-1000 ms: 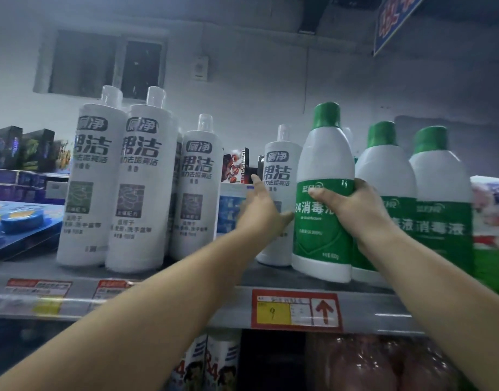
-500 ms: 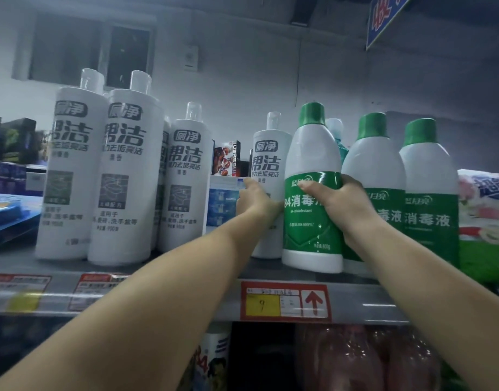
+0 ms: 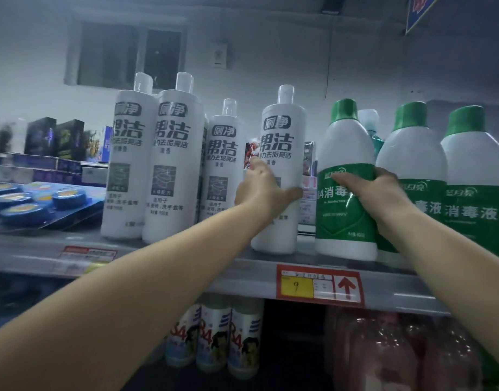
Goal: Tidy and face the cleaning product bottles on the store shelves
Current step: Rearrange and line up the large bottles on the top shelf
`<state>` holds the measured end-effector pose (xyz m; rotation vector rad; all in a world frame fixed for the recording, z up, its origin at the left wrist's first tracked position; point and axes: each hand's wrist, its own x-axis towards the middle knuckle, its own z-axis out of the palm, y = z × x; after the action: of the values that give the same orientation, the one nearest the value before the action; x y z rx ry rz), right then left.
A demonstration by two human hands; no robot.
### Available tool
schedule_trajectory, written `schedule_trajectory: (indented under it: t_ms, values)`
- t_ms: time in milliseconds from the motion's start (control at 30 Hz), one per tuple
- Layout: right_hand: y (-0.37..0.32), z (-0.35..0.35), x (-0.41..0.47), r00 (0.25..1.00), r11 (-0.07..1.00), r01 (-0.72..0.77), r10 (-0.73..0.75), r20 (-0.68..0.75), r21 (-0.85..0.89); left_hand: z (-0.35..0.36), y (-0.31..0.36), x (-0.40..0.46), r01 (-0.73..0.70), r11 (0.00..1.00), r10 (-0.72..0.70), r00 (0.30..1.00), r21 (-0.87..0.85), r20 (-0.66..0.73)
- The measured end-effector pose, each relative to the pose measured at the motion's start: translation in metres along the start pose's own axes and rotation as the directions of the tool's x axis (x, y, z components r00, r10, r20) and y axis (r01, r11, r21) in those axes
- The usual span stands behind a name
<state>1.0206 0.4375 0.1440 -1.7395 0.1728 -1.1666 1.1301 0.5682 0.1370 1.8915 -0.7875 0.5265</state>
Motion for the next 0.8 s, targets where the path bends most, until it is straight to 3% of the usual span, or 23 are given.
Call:
schedule_trajectory:
  t_ms: [300, 533, 800]
  values:
    - [0.004, 0.031, -0.003, 0.996, 0.994, -0.033, 0.024, 0.086, 0.103, -0.041, -0.011, -0.015, 0.026, 0.999, -0.025, 0.998, 0.03, -0.057]
    - [0.011, 0.049, 0.0, 0.991, 0.99, -0.04, 0.022, 0.13, 0.134, -0.057, -0.026, -0.018, 0.067, 0.992, -0.043, 0.977, 0.111, -0.207]
    - [0.02, 0.047, 0.003, 0.956, 0.978, -0.063, 0.003, 0.292, 0.197, -0.034, -0.026, -0.024, -0.064, 0.908, 0.187, 0.947, 0.415, -0.263]
